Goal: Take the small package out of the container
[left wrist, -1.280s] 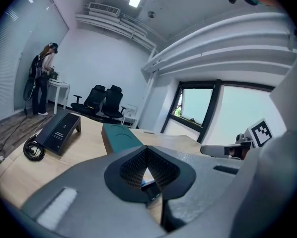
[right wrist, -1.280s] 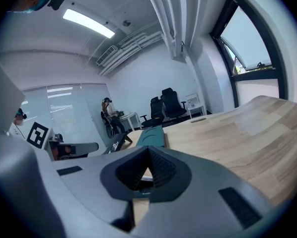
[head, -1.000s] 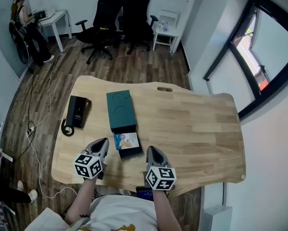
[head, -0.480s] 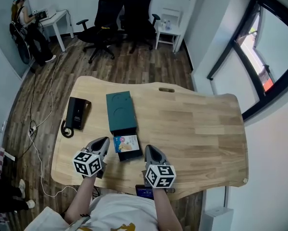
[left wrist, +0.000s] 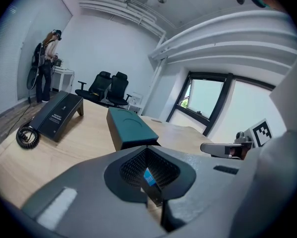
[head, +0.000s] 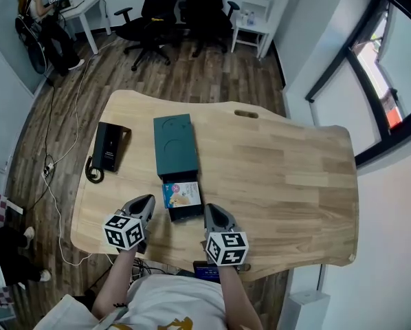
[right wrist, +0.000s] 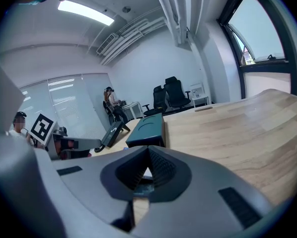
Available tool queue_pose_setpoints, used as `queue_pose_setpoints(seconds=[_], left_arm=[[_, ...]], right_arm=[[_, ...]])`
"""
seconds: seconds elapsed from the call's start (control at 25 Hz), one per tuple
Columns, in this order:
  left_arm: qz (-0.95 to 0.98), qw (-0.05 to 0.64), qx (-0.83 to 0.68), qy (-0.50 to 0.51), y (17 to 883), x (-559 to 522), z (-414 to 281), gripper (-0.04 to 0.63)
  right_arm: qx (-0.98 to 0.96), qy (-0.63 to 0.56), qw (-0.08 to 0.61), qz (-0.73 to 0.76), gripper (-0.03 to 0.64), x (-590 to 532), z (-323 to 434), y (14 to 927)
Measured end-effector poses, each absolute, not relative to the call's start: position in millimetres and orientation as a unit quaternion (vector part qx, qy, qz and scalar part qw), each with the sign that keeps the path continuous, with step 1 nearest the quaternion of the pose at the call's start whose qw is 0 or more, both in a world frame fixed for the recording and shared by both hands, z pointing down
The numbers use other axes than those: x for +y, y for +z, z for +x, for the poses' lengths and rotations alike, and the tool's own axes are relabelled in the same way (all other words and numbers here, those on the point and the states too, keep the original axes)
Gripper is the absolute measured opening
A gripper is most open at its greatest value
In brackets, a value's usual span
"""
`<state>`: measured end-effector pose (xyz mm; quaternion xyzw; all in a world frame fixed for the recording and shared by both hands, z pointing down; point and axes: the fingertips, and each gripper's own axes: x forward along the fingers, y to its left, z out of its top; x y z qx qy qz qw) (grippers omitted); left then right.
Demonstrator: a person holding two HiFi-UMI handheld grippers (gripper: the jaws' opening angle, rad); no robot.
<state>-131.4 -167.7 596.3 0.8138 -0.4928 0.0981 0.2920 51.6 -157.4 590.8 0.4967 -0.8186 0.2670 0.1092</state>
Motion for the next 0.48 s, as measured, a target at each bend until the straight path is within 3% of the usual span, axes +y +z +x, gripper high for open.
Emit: queue_pose_setpoints(seconds=[0.48], left_arm=[[0.795, 0.345, -0.489, 0.1, 628.4, -165.6, -122.9, 0.002]], right_arm=[[-0.831, 0.273, 0.139, 0.463, 0.003, -160.5, 44.4, 611.6]])
